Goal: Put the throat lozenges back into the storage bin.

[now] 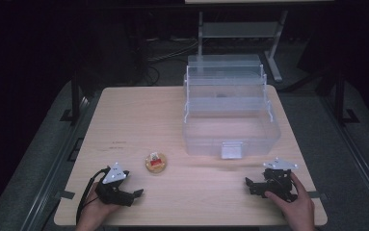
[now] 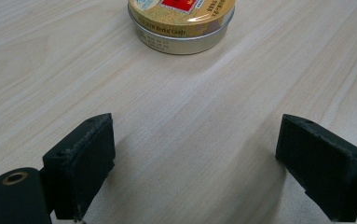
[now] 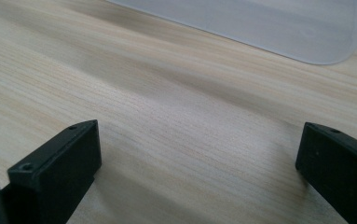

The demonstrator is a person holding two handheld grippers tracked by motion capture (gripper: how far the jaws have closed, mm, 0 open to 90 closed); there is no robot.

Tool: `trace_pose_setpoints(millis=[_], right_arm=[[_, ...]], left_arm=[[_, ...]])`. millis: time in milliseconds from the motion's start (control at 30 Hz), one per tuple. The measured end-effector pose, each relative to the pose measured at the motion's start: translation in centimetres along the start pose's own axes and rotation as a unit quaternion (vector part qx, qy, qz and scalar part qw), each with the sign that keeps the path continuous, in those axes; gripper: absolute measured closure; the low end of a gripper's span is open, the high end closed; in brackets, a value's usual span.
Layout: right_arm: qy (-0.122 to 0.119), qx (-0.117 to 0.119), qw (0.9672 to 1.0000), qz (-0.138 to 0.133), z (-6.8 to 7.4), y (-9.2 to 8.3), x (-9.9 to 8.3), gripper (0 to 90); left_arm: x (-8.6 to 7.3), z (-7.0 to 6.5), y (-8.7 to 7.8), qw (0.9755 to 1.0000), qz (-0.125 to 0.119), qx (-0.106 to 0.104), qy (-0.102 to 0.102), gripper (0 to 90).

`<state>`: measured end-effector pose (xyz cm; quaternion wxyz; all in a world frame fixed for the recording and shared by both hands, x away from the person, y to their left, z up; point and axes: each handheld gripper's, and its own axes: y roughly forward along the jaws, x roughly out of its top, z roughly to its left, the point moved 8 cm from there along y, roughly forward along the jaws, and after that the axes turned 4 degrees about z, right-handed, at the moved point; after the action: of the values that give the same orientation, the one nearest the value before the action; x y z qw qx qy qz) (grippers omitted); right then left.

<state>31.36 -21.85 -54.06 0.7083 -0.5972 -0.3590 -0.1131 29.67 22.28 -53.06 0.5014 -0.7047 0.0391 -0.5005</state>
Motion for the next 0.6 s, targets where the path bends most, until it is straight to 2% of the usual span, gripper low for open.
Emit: trace_pose_setpoints(millis=[400,600], right_arm=[[0.0,0.0,1.0,0.0,-0.01,0.0,0.0,0.0],[0.0,0.0,1.0,0.0,-0.01,0.0,0.0,0.0]], left_arm=[[-0.05,-0.01,-0.06,1.0,-0.001,-0.002,0.002,11.5],[-0.04,0.03,-0.19,1.0,0.007,-0.004,0.002,12.9]])
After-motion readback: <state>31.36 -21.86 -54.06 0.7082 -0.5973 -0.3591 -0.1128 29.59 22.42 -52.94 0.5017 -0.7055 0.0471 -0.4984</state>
